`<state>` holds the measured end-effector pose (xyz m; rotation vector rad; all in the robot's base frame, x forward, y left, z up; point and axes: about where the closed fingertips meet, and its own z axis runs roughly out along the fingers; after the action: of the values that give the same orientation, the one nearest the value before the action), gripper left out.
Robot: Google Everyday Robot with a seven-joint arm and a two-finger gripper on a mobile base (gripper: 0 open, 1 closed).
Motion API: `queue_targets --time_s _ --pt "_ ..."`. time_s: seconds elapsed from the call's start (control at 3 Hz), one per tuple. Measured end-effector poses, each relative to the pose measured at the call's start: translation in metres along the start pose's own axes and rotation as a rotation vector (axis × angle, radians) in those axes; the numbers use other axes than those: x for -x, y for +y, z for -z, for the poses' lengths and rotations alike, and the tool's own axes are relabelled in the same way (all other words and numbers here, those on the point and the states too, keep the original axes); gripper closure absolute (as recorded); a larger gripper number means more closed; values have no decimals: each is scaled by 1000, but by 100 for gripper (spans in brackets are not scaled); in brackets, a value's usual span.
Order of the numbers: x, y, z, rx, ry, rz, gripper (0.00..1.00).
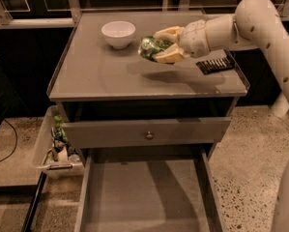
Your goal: Pick green can from middle drawer and place on counter
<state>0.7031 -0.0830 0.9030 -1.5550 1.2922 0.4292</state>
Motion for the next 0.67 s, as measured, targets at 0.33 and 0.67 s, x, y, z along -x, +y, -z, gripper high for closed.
queue_targets --time_s 0.33,0.67 --pt "-18 -7 -8 -4 42 -65 100" --pt "-34 -6 -20 14 85 -123 100"
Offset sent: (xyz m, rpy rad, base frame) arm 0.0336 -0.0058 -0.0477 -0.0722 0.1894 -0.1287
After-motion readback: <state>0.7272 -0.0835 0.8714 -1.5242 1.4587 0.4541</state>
